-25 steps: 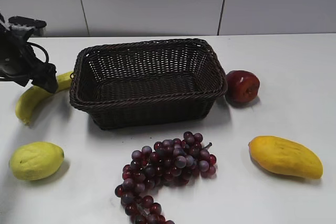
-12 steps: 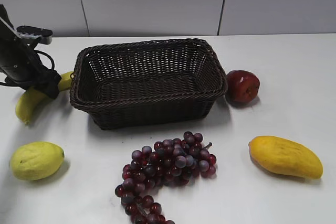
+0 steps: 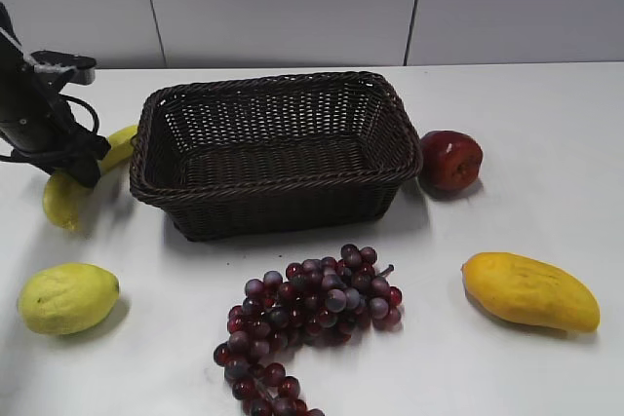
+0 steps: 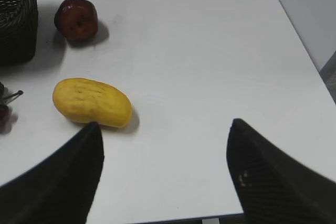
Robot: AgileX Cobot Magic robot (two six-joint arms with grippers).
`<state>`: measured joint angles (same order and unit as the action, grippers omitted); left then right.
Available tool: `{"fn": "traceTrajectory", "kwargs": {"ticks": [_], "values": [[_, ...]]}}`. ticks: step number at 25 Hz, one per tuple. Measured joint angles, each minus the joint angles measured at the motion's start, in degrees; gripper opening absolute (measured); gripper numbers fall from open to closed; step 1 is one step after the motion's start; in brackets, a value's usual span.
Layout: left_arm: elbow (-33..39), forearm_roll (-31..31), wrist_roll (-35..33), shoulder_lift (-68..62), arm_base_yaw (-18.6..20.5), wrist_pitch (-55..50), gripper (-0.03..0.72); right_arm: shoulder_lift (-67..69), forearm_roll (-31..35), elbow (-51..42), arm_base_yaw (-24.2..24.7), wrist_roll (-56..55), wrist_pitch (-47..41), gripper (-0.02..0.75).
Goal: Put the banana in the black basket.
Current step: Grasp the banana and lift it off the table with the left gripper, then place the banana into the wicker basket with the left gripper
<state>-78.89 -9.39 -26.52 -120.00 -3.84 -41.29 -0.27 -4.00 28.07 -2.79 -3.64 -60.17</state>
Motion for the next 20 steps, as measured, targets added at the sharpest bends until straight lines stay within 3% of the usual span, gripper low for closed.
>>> {"fn": "traceTrajectory", "kwargs": {"ticks": [11, 14, 20], "values": [[0.00, 1.72, 0.32, 15.41, 0.00, -6.77, 0.312, 0.00, 0.00, 0.00, 0.00, 0.00, 0.00, 0.583], [0.00, -0.44, 0.38, 21.33, -0.16, -6.14, 0.312, 0.00, 0.00, 0.00, 0.00, 0.00, 0.00, 0.583], [0.00, -5.43, 0.38, 28.35, -5.46, -1.95, 0.312, 0.00, 0.00, 0.00, 0.00, 0.00, 0.00, 0.583]]}}
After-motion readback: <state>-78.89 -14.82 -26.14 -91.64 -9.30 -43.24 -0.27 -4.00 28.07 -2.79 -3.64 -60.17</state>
